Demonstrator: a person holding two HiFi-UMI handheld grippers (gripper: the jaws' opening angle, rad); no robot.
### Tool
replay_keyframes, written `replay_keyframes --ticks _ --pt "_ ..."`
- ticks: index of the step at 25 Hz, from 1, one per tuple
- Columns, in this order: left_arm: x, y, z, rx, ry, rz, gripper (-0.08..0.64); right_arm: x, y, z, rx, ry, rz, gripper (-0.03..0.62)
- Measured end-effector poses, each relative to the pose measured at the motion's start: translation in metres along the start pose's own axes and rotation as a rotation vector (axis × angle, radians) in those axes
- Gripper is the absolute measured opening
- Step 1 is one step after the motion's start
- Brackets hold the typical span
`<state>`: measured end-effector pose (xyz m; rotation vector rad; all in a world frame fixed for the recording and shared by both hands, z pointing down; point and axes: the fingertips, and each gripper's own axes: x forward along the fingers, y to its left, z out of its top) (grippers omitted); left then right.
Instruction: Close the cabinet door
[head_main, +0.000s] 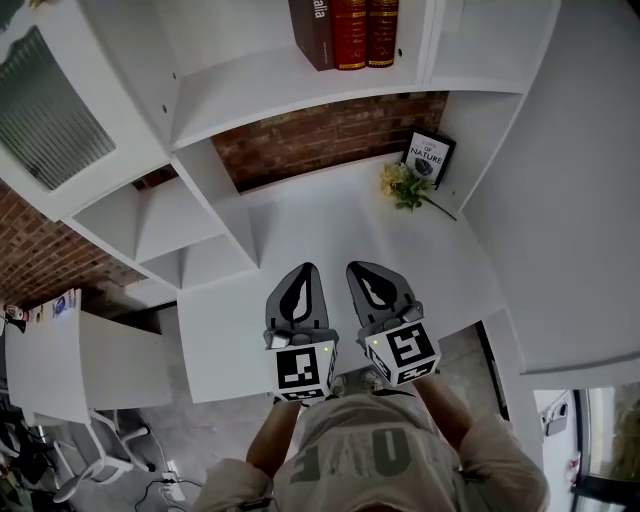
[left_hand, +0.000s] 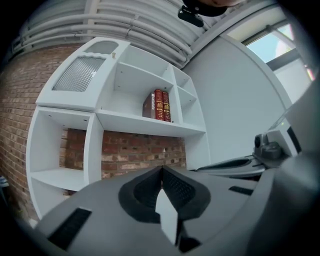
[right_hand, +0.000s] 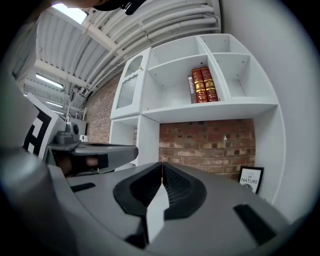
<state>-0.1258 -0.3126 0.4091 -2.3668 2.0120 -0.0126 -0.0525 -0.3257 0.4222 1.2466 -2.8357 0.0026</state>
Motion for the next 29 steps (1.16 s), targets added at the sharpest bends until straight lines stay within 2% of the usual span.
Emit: replay_keyframes --ticks 6,15,29 --pt "-0.004 0.003 0.0 0.002 0.006 0.01 0.014 0.001 -0.004 0.007 -0.033 -0.007 -0.016 0.017" --pt "-0.007 0.009 -0.002 0.009 0.013 0.019 0.014 0.002 -0.01 0.002 -0.013 0.007 -0.034 0.017" --pt "-0.008 0.012 -0.002 -0.036 0.013 0.006 0.014 0.0 -0.017 -0.007 -0.01 0.039 -0.059 0.017"
